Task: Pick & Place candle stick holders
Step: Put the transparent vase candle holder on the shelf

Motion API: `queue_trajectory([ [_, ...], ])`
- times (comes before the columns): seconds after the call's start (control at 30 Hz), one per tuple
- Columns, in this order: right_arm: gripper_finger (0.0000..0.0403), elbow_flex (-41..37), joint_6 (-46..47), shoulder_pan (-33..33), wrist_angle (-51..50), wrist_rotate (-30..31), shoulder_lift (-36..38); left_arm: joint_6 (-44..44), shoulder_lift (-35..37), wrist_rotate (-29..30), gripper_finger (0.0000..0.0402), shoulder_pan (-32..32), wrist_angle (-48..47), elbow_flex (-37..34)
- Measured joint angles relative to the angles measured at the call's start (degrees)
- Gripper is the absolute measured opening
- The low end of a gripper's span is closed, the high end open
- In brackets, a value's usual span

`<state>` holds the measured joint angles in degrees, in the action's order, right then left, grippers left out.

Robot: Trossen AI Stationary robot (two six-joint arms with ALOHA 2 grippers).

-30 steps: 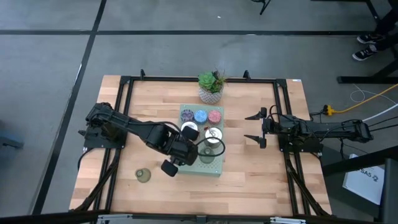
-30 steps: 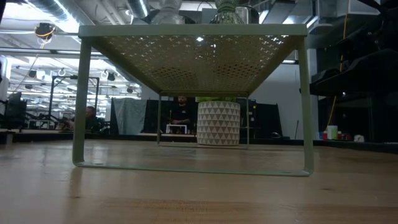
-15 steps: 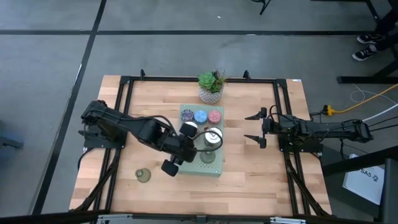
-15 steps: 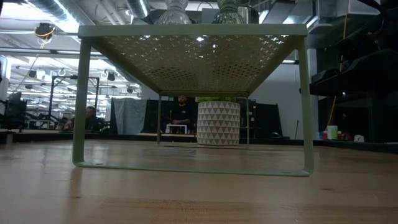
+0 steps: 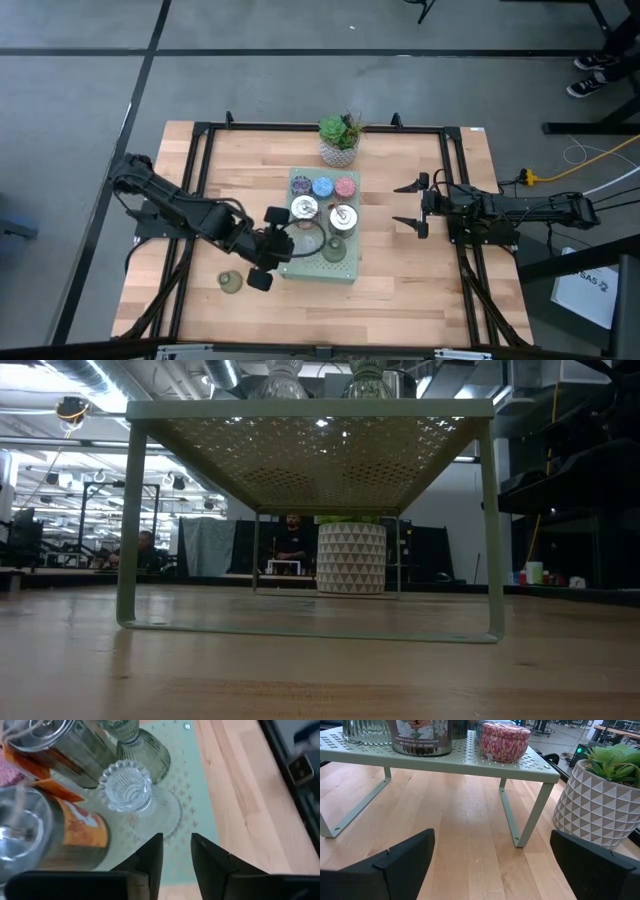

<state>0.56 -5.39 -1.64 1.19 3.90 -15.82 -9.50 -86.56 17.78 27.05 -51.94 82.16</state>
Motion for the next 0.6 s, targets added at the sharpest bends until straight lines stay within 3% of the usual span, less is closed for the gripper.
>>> queue_trajectory([
  [0.23, 0.0399, 0.01, 0.0, 0.0, -0.01, 0.0, 0.0, -3.65, 4.95, 3.8, 0.0075, 0.65, 18.86, -13.51],
  [0.6, 0.0399, 0.02, 0.0, 0.01, -0.01, 0.0, 0.0, -5.81, 4.94, 9.7, 0.0053, 0.06, 28.18, -21.1],
])
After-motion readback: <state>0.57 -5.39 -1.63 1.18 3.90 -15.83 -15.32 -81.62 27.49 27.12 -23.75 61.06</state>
